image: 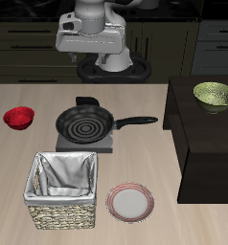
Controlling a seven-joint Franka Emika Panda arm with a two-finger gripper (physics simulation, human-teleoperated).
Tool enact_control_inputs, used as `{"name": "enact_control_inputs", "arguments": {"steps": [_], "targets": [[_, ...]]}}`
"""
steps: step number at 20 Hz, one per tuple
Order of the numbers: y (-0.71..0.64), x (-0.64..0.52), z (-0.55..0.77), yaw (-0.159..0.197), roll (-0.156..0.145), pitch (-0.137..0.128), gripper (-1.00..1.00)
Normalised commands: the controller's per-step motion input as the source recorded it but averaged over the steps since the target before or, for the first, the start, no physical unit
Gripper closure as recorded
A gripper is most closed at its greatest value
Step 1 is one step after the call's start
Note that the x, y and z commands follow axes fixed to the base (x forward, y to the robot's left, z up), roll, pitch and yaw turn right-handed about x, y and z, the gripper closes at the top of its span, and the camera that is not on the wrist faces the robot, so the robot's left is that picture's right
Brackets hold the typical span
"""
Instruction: Place the red bowl on the plate
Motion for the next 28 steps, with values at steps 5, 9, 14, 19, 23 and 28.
{"name": "enact_control_inputs", "arguments": {"steps": [5, 9, 14, 19, 23, 28], "targets": [[-0.45, 0.09, 0.02, -0.005, -0.047, -0.018, -1.0], [-0.39, -0.01, -0.08, 0.018, -0.038, -0.005, -1.0], [-0.4, -0.01, -0.08, 0.039, -0.017, 0.0, -1.0], [-0.41, 0.04, 0.07, 0.006, -0.01, -0.015, -1.0], [-0.5, 0.05, 0.13, 0.004, -0.014, -0.019, -1.0], [-0.55, -0.04, 0.07, 0.012, -0.036, -0.018, -1.0]]}}
